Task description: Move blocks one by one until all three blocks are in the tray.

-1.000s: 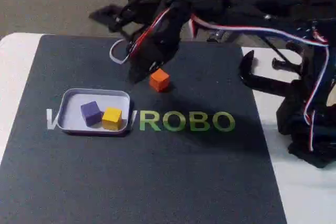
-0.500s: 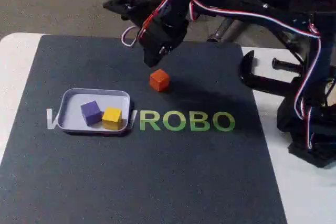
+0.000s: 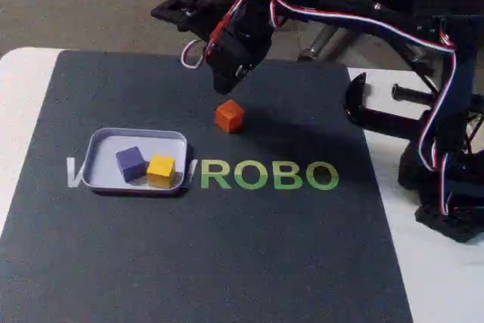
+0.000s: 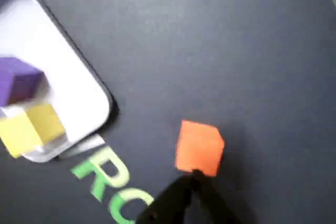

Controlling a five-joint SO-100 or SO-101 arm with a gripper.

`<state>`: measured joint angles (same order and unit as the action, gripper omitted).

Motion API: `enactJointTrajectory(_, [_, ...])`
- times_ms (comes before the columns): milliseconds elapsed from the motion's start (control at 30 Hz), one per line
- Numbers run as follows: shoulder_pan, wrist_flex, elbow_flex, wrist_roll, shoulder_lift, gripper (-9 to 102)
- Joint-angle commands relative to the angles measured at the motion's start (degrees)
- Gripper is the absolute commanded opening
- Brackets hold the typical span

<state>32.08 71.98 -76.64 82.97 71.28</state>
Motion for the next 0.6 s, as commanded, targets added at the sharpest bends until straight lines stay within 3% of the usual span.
enactJointTrajectory(0, [1.0,0.4,-1.0,2.2,2.6,-8])
enactJointTrajectory(567, [2.1,-1.2,-8.4,7.6,7.1,-7])
